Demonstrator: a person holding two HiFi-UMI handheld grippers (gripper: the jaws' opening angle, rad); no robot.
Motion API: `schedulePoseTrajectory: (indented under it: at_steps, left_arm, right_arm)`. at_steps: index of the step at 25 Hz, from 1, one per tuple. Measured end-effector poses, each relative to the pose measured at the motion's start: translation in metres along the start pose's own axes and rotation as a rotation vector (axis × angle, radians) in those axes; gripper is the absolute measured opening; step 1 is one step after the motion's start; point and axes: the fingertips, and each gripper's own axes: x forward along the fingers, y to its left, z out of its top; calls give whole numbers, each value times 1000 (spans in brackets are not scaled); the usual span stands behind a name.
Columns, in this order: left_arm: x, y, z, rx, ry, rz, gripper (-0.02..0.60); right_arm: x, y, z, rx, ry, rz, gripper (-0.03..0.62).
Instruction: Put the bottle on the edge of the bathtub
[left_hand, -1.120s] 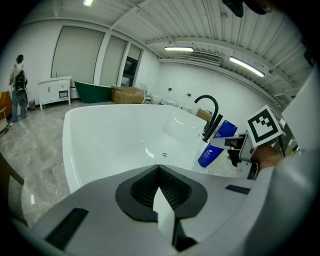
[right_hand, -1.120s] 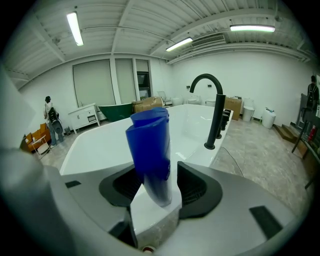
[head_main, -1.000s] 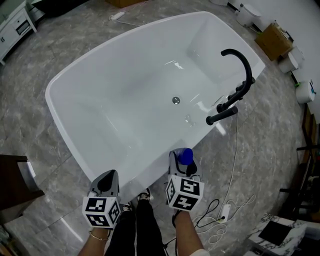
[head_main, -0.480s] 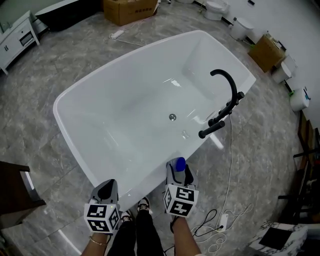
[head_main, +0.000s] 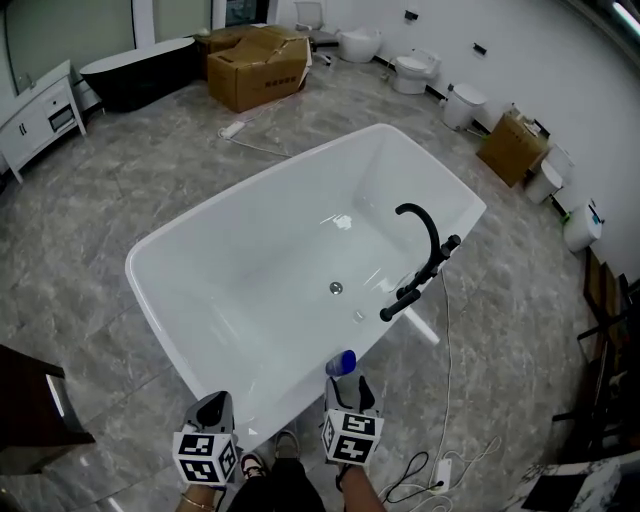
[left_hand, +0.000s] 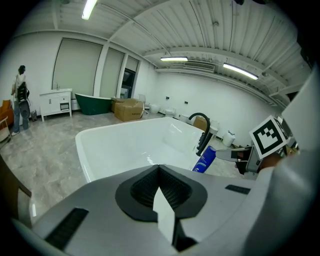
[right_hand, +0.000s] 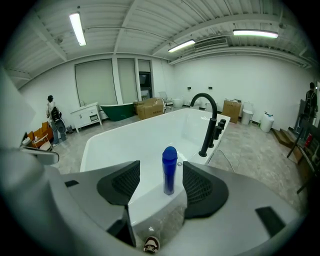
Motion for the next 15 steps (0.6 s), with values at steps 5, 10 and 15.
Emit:
schedulePoseTrajectory:
  at_steps: [5, 10, 15]
  left_arm:
    - [-15, 3, 14, 25, -14, -8, 11]
    - [-28, -2, 31, 44, -40, -38, 11]
    - [-41, -22, 57, 56, -92, -98, 11]
  right_arm:
    - [-17, 4, 14, -8, -12, -2, 261]
    - [-41, 9, 37, -4, -58, 0, 261]
    - [-68, 12, 46, -4, -78, -6, 261]
